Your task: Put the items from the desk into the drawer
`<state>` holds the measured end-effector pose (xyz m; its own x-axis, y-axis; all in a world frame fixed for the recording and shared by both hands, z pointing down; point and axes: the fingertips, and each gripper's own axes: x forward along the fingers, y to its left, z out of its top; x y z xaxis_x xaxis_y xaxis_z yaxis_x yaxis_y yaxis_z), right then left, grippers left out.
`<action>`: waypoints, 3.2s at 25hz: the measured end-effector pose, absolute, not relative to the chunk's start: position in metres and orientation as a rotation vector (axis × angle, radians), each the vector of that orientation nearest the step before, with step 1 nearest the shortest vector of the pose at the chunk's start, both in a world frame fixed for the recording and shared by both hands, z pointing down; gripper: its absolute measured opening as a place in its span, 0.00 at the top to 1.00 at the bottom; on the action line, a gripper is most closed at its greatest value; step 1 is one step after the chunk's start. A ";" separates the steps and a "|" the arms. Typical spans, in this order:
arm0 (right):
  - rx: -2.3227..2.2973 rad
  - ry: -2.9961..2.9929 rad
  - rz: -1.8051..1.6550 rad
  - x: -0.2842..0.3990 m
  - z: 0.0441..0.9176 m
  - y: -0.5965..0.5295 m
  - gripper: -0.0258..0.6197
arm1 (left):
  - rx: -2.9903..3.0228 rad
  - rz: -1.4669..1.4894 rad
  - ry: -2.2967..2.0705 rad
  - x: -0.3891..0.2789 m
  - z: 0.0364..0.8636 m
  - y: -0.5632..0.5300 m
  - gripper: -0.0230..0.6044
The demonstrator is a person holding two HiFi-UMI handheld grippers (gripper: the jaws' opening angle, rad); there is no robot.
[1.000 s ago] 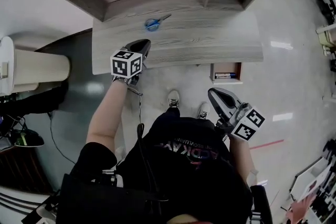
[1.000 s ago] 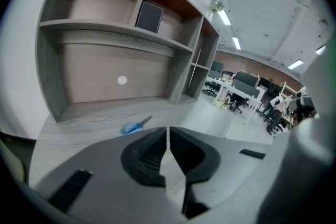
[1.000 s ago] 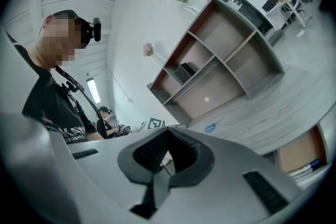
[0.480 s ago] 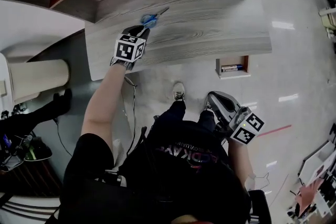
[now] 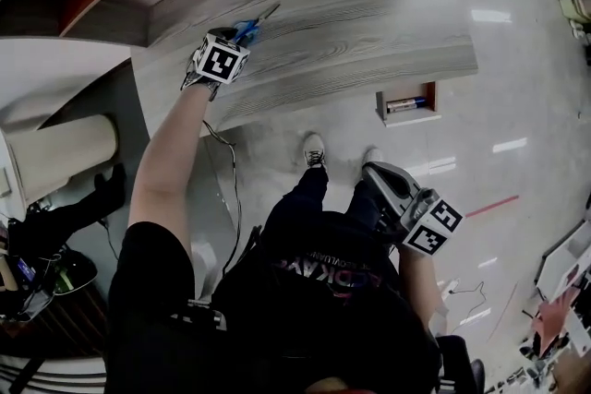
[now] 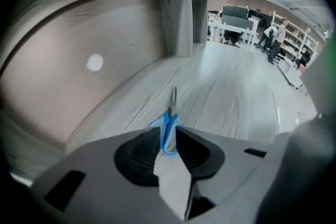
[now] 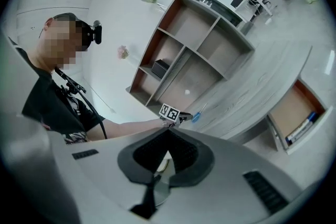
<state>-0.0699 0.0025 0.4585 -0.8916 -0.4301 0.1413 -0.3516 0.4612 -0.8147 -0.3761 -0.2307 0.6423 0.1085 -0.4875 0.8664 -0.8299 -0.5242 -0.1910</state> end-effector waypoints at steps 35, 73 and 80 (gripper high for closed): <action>-0.716 2.552 -1.489 -0.066 0.469 0.019 0.94 | 1.974 1.158 -1.325 -0.378 0.651 -0.227 0.82; -1.113 2.467 -1.175 0.071 0.455 0.000 0.94 | 2.420 0.435 -0.666 -0.015 0.492 -0.059 0.82; -1.138 2.438 -1.252 0.094 0.491 -0.009 0.94 | 2.417 0.559 -0.655 0.020 0.528 -0.041 0.82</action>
